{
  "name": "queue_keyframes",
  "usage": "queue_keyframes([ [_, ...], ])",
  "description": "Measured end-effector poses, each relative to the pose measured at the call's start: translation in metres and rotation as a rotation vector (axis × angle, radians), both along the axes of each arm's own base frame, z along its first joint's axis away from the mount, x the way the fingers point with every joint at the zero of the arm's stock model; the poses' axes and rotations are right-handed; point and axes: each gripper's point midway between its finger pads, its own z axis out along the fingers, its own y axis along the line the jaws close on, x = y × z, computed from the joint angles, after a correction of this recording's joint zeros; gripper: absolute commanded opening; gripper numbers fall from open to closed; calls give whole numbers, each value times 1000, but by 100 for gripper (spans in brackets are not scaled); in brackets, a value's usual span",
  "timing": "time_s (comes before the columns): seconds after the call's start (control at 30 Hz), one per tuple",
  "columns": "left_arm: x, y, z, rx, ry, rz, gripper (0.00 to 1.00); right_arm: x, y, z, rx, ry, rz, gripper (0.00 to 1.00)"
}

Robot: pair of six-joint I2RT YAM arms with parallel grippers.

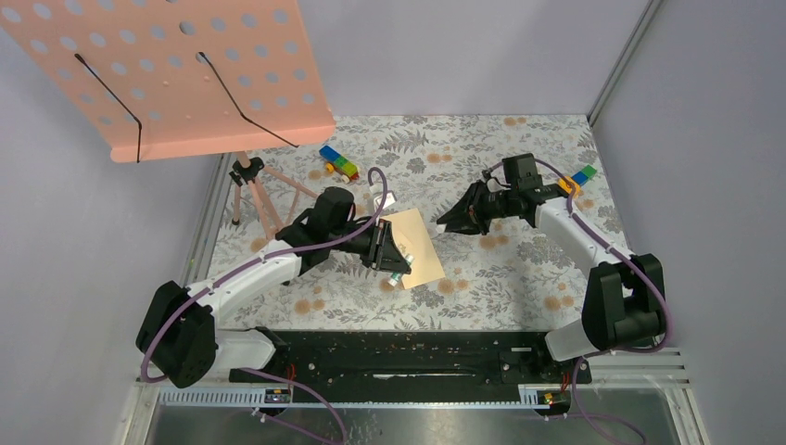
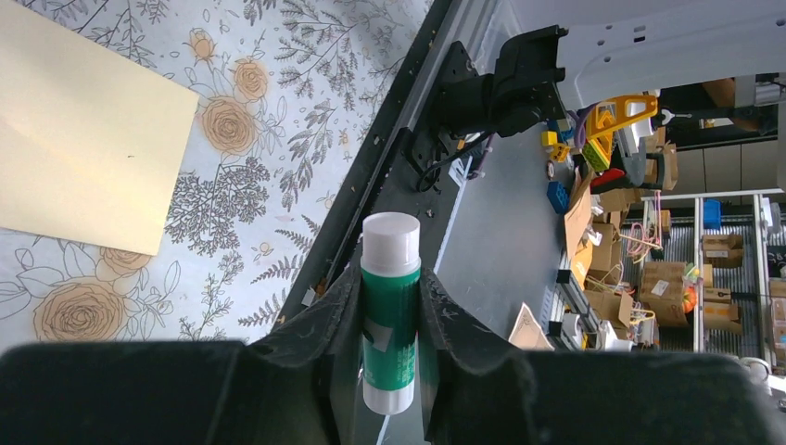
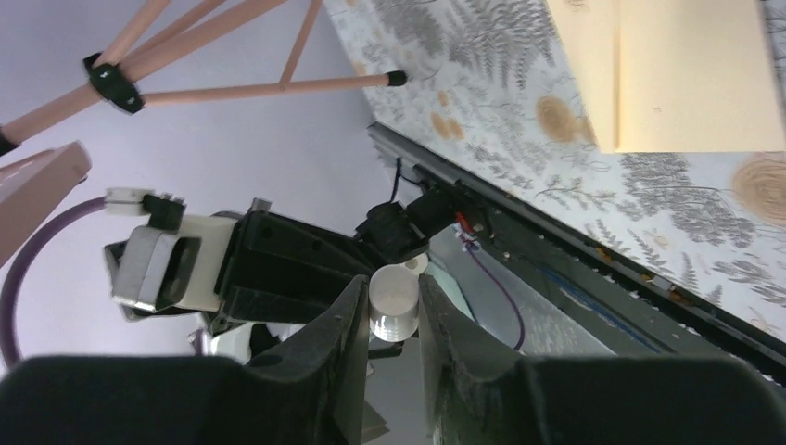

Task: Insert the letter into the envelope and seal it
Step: Adjust the solid glue cap at the center of the board.

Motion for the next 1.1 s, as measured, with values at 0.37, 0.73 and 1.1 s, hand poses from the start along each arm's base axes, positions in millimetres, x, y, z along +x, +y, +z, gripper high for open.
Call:
queue_keyframes([
  [0.37, 26, 17, -26, 166, -14, 184, 0, 1, -73, -82, -628, 27, -67, 23],
  [0.73, 39, 25, -29, 209, -48, 266, 0, -6, -90, -167, -989, 90, 194, 26],
  [1.1, 37, 28, -34, 233, -33, 272, 0, 0, -63, -173, -1044, -187, 500, 39],
])
